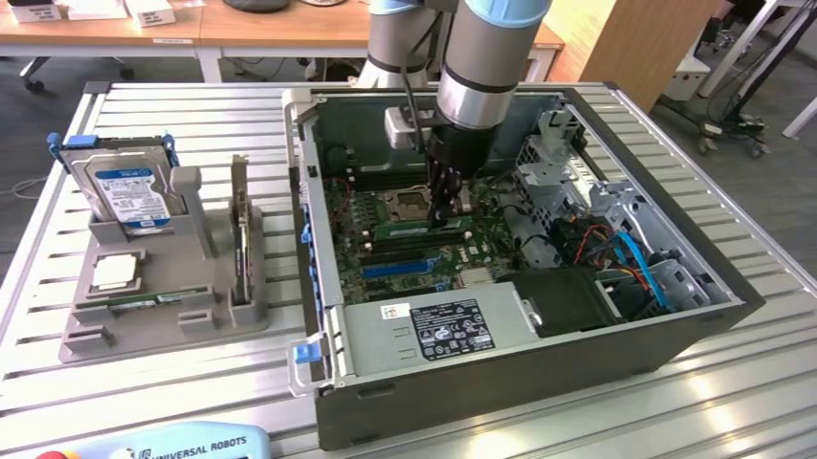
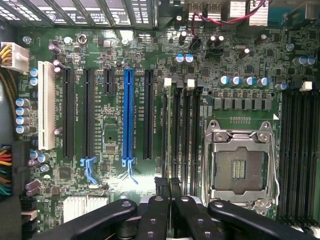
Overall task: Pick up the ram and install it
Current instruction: 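Insert the ram into the slot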
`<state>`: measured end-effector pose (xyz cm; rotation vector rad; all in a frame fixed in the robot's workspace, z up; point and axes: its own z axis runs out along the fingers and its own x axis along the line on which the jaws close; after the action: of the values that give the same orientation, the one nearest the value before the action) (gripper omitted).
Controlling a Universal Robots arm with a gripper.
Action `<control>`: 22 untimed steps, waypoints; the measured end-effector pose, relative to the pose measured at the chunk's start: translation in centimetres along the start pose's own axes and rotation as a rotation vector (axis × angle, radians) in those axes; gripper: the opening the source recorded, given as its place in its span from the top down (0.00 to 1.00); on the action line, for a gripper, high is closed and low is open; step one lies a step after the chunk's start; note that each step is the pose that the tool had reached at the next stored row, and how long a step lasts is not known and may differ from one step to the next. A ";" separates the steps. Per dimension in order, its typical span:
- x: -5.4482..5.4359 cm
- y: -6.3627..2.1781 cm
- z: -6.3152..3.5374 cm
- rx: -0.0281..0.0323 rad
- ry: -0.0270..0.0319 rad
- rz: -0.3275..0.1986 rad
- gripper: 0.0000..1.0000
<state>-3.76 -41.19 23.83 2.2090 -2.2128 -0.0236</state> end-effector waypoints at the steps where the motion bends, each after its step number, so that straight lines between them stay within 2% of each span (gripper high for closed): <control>1: 0.0 0.00 0.02 -0.0001 0.0001 0.000 0.89; 14: 0.0 -0.01 0.61 0.0000 0.0000 0.000 0.89; 22: 0.1 -0.01 0.63 0.0001 -0.0002 0.000 0.89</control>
<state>-3.76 -41.27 23.20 2.2091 -2.2130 -0.0237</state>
